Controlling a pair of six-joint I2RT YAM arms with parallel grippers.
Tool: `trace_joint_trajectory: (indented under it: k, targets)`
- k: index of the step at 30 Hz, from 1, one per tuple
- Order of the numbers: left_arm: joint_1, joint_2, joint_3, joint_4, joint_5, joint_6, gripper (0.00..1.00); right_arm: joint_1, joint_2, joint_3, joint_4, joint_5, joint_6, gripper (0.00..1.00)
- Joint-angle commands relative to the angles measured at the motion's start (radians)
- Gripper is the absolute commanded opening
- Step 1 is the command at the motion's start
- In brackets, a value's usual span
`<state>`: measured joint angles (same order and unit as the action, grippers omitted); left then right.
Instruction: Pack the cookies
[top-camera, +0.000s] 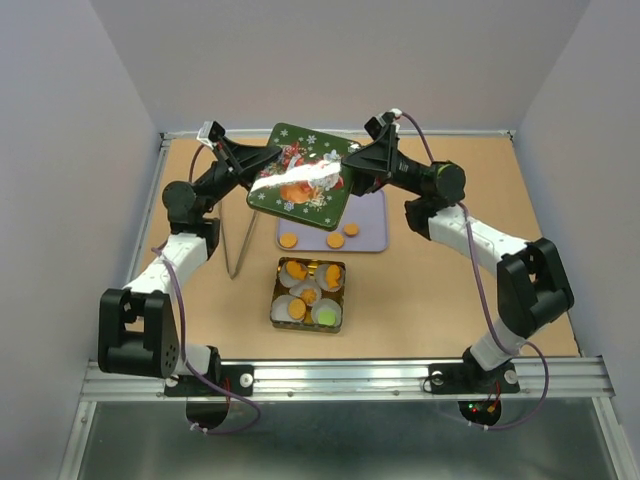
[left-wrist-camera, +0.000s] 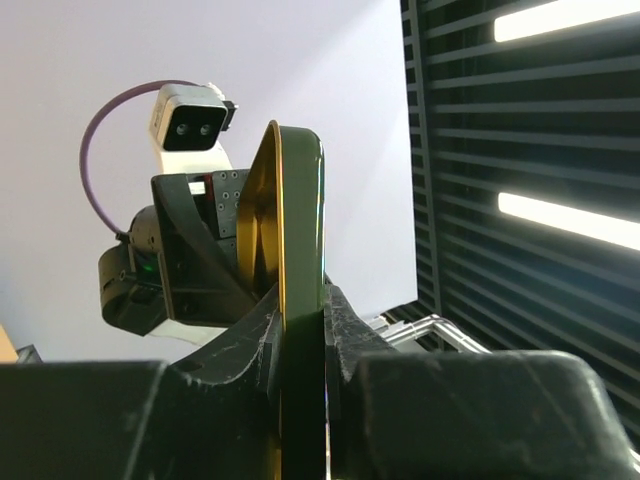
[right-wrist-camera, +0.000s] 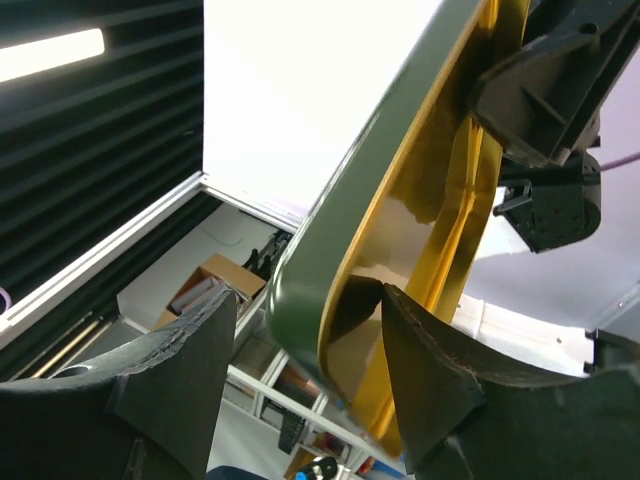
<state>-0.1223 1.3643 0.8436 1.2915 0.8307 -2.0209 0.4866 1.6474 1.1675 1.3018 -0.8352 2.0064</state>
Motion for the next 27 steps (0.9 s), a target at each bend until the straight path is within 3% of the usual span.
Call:
trace_joint_trajectory:
  k: [1,5,8,9,13,16,21,24,27]
  targets:
    - [0.030,-0.065,-0.029,0.637,0.019,0.001,0.00,0.012,-0.106,-0.072,0.051,-0.008,0.000,0.65]
    - [0.052,-0.117,-0.061,0.546,0.053,0.071,0.00,0.010,-0.165,-0.123,-0.158,-0.036,-0.146,0.65]
    - [0.055,-0.168,-0.084,0.427,0.074,0.166,0.00,0.010,-0.222,-0.106,-0.499,-0.048,-0.309,0.57]
    - [0.055,-0.200,-0.093,0.361,0.077,0.197,0.00,0.012,-0.233,-0.076,-0.691,-0.039,-0.427,0.55]
    - [0.056,-0.301,-0.139,0.128,0.084,0.361,0.00,0.012,-0.242,0.004,-1.045,0.005,-0.668,0.37]
    - [0.053,-0.387,-0.175,-0.099,0.077,0.520,0.00,0.012,-0.247,-0.035,-1.050,0.022,-0.663,0.29]
    - [0.050,-0.484,-0.230,-0.422,0.084,0.694,0.00,0.012,-0.267,-0.095,-1.050,0.053,-0.666,0.25]
    - [0.049,-0.505,-0.222,-0.726,0.070,0.943,0.12,0.014,-0.278,-0.126,-1.050,0.058,-0.667,0.24]
    - [0.049,-0.518,-0.224,-0.932,0.025,1.068,0.29,0.013,-0.290,-0.169,-1.050,0.068,-0.669,0.23]
